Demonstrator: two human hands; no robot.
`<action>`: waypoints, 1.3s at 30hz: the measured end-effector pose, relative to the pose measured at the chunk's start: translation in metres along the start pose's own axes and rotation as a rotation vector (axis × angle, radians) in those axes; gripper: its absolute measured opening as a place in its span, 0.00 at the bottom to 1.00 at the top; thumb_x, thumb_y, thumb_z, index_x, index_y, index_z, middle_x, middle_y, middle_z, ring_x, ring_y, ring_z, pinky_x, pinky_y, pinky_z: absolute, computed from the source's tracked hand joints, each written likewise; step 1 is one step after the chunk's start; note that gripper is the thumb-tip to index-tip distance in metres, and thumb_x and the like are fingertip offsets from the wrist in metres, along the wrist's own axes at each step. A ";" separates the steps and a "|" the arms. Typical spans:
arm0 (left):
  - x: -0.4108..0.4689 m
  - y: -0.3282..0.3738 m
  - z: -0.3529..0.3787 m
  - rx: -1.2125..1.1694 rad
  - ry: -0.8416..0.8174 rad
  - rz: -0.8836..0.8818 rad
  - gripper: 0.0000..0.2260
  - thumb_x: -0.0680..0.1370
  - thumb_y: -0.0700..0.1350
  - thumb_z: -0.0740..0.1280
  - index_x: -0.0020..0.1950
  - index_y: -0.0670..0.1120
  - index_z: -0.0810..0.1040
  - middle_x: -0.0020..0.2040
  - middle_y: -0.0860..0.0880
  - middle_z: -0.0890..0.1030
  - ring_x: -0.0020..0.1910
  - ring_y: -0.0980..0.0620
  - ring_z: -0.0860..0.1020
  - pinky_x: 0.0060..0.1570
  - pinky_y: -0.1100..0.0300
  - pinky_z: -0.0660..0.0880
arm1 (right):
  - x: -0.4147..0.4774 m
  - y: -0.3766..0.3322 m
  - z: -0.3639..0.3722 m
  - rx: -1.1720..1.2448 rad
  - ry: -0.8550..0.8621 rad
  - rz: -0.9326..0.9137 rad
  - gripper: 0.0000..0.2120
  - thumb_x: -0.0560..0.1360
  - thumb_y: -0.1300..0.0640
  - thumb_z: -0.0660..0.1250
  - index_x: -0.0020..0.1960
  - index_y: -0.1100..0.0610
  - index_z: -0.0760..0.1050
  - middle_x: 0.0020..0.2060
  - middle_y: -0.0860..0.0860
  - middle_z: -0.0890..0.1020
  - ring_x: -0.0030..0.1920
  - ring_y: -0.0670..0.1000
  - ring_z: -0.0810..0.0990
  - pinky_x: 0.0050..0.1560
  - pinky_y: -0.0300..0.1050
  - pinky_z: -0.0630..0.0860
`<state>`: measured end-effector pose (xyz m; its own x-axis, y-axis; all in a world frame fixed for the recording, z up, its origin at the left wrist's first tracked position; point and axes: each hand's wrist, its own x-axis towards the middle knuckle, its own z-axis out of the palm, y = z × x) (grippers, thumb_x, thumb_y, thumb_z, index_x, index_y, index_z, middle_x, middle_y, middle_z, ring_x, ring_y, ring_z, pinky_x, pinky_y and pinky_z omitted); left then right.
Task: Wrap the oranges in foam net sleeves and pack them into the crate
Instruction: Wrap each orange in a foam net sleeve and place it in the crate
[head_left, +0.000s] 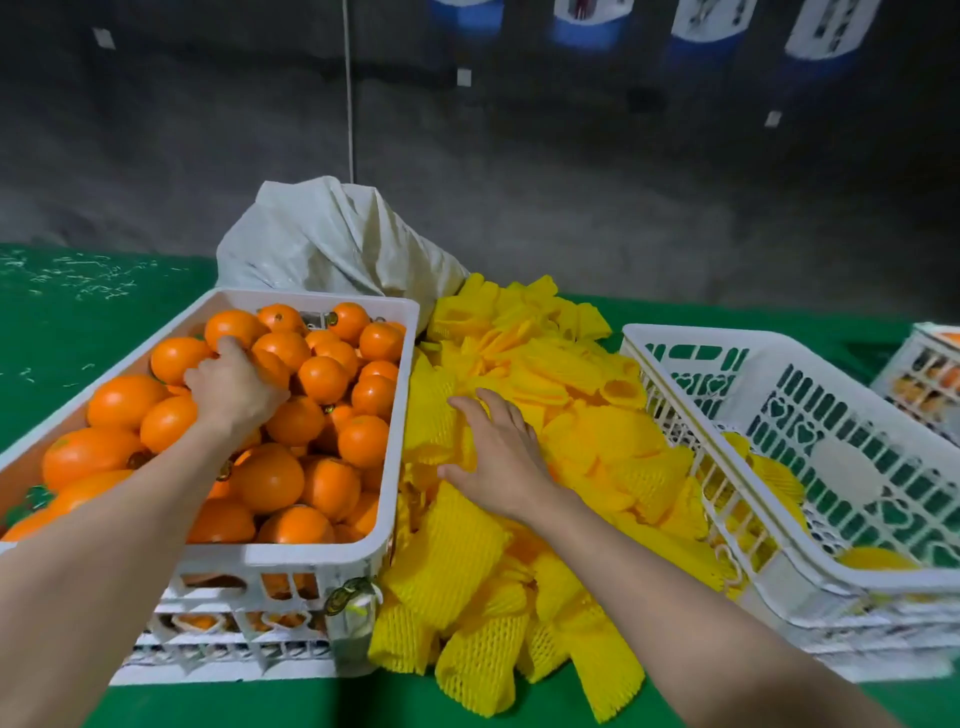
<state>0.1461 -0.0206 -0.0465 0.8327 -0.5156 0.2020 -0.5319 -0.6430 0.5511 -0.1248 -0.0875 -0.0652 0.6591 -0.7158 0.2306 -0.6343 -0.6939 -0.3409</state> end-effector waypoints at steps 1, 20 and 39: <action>-0.002 0.002 -0.001 -0.060 0.014 -0.014 0.32 0.70 0.43 0.76 0.66 0.36 0.63 0.61 0.30 0.71 0.61 0.29 0.68 0.60 0.40 0.65 | 0.002 -0.001 0.002 0.000 -0.014 0.009 0.40 0.71 0.44 0.70 0.75 0.44 0.50 0.76 0.50 0.50 0.75 0.54 0.48 0.71 0.57 0.54; -0.139 0.175 0.023 -1.392 -0.445 -0.250 0.17 0.79 0.59 0.59 0.65 0.54 0.66 0.52 0.51 0.78 0.50 0.45 0.81 0.57 0.48 0.69 | -0.048 0.057 -0.068 0.827 0.584 0.270 0.06 0.80 0.61 0.57 0.45 0.55 0.67 0.34 0.51 0.68 0.28 0.43 0.78 0.29 0.39 0.77; -0.195 0.201 0.066 -1.103 -0.344 -0.257 0.17 0.80 0.58 0.54 0.54 0.48 0.75 0.54 0.44 0.77 0.52 0.49 0.74 0.52 0.56 0.67 | -0.059 0.068 -0.080 1.000 0.210 0.306 0.18 0.77 0.43 0.59 0.49 0.57 0.78 0.46 0.54 0.81 0.49 0.52 0.78 0.53 0.49 0.72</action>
<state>-0.1333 -0.0863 -0.0287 0.7211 -0.6758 -0.1525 0.2061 -0.0009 0.9785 -0.2392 -0.0989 -0.0293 0.3847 -0.9142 0.1279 -0.0783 -0.1704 -0.9823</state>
